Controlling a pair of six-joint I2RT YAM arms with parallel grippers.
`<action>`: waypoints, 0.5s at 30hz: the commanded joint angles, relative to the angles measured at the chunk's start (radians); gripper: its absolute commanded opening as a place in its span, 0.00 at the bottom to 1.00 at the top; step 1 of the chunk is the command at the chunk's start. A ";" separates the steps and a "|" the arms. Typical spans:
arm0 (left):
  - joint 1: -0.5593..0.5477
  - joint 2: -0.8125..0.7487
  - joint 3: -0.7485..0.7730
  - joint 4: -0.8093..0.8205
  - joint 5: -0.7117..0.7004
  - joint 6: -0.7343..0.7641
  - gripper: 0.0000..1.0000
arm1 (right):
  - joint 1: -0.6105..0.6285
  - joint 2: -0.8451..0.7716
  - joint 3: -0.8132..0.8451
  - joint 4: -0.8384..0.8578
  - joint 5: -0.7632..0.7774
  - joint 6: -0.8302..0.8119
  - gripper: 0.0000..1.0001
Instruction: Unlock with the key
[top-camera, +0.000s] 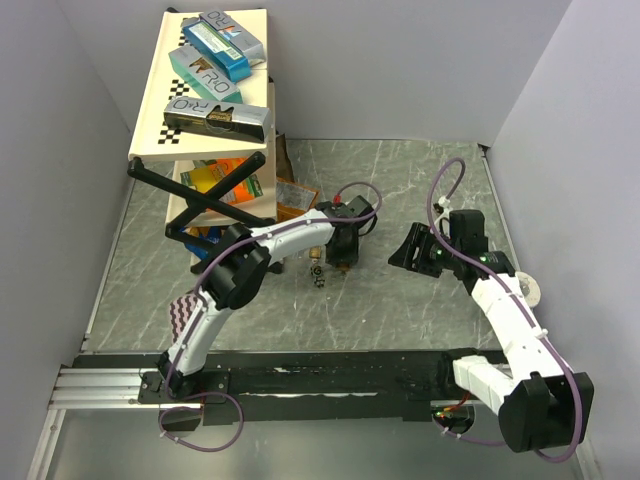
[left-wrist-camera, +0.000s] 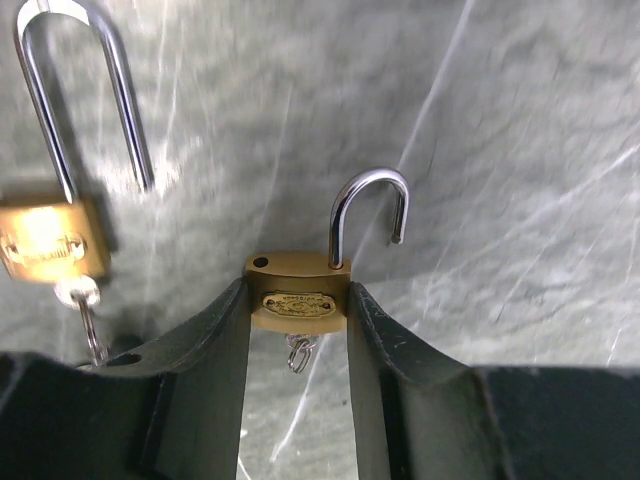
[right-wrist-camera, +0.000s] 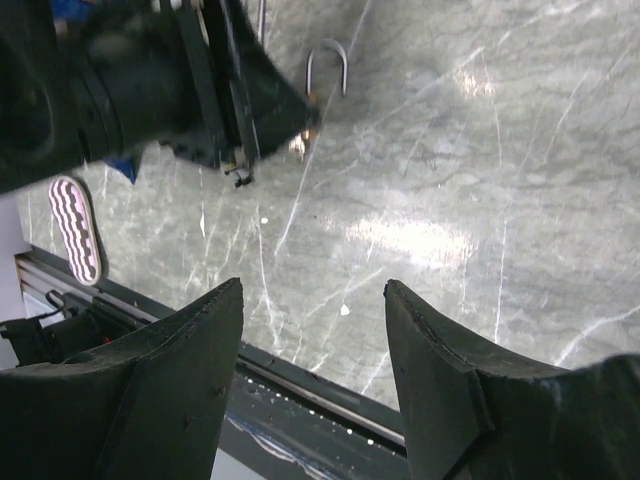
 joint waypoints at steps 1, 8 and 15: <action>0.020 0.082 0.048 -0.040 -0.034 0.049 0.01 | -0.006 -0.037 0.036 -0.038 0.012 0.004 0.66; 0.034 0.077 0.037 -0.037 -0.059 0.072 0.06 | -0.008 -0.051 0.039 -0.049 0.015 0.002 0.66; 0.035 0.099 0.075 -0.035 -0.071 0.100 0.17 | -0.008 -0.064 0.047 -0.050 0.014 0.008 0.66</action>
